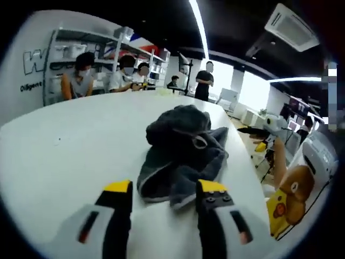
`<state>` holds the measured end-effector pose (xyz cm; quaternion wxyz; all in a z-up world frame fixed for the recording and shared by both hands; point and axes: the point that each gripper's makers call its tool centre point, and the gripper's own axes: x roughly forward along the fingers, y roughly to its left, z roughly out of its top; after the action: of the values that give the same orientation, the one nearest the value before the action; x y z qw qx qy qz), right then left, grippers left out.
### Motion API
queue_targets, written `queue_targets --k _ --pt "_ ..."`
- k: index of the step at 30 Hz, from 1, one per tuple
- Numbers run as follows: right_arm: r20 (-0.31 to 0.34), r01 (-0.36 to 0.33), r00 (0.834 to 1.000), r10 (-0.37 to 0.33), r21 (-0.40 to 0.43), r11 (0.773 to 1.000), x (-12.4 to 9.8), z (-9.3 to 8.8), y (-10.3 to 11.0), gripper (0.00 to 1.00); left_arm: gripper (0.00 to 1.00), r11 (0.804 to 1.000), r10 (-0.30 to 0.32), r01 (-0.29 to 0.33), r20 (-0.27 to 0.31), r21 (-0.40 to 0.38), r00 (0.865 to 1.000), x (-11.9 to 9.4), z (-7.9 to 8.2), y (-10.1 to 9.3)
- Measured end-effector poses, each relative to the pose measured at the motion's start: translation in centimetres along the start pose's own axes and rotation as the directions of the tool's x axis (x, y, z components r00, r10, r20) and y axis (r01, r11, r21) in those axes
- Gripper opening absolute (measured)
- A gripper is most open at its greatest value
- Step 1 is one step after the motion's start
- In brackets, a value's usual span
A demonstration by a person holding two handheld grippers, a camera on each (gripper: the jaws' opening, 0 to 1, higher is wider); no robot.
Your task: Fold the towel on the table until its edges align and the towel forms a compact rectangular stack.
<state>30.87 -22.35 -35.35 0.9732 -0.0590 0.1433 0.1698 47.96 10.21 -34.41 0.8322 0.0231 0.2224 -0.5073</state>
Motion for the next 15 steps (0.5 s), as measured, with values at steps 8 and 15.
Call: queue_targets --k 8,15 --pt "-0.006 -0.006 1.0 0.006 -0.003 1.0 0.0 -0.2 0.3 0.99 0.47 1.0 0.014 -0.014 -0.038 0.006 0.999 1.6 -1.2 0.9" --pt "-0.011 -0.001 1.0 0.001 -0.002 1.0 0.0 -0.3 0.4 0.99 0.47 0.999 0.031 -0.031 -0.052 0.013 0.998 2.2 -1.6 1.7"
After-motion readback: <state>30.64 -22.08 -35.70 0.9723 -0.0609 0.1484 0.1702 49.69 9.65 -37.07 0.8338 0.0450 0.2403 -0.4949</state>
